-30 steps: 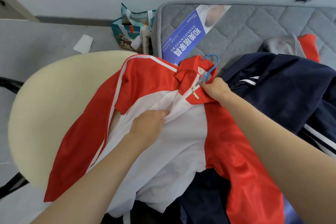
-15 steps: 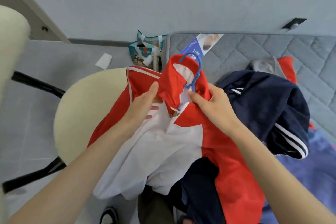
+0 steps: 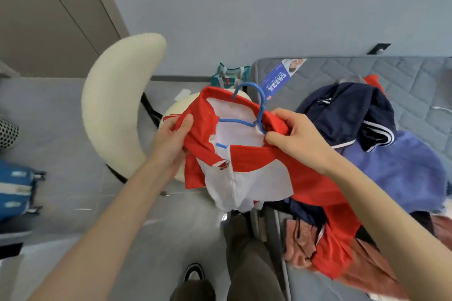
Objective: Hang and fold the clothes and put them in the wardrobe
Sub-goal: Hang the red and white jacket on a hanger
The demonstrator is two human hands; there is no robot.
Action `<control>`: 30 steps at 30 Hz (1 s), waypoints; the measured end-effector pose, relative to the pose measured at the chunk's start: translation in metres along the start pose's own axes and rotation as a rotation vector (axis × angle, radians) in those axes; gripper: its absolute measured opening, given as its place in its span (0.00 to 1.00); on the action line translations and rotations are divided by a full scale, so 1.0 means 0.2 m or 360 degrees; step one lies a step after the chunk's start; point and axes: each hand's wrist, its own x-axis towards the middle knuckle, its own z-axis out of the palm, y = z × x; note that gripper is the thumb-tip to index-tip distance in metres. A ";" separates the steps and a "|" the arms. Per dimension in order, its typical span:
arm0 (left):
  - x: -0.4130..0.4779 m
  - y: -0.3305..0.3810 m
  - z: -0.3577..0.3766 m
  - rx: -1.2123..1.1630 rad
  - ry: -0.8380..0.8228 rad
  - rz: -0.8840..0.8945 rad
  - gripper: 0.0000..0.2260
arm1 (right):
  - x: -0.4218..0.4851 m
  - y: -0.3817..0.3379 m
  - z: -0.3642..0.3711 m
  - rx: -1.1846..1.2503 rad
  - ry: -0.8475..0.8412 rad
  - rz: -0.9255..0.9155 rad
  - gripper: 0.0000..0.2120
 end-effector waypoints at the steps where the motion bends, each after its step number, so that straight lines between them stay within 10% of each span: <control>1: -0.08 0.02 -0.07 0.0056 0.0001 -0.0008 0.05 | -0.07 -0.04 0.03 0.0000 -0.0006 -0.0015 0.03; 8: -0.63 0.05 -0.38 0.0448 -0.0025 -0.0021 0.12 | -0.48 -0.34 0.20 0.0031 -0.0319 -0.0059 0.06; 20: -1.39 -0.23 -0.74 0.0024 0.0299 0.0170 0.07 | -0.98 -0.58 0.32 -0.0003 -0.0914 -0.0054 0.08; 30: -2.08 -0.17 -0.99 0.1897 0.0741 0.0637 0.28 | -1.26 -1.00 0.51 -0.0056 -0.1281 -0.0437 0.11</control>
